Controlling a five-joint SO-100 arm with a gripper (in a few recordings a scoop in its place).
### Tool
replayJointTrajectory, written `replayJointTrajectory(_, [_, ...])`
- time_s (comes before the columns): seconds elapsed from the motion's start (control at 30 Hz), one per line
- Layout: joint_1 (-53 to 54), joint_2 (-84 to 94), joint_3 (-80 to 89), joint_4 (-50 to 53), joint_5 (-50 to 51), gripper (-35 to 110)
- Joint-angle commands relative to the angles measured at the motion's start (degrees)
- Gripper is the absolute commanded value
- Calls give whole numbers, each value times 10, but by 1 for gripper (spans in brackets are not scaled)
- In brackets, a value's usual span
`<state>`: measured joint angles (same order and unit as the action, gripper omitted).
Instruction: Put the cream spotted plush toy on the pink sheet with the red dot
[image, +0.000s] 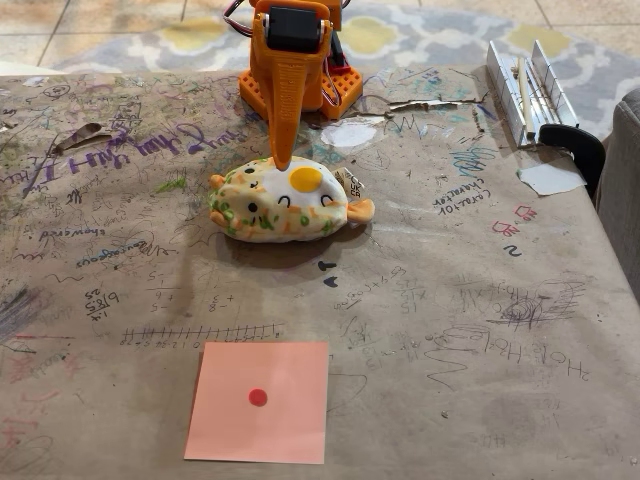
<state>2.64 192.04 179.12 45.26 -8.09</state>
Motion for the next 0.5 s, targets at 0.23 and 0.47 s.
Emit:
replayJointTrajectory(0.23, [32,14,-11,13,82,0])
replayJointTrajectory(0.47, [26,14,-11,14,65,0])
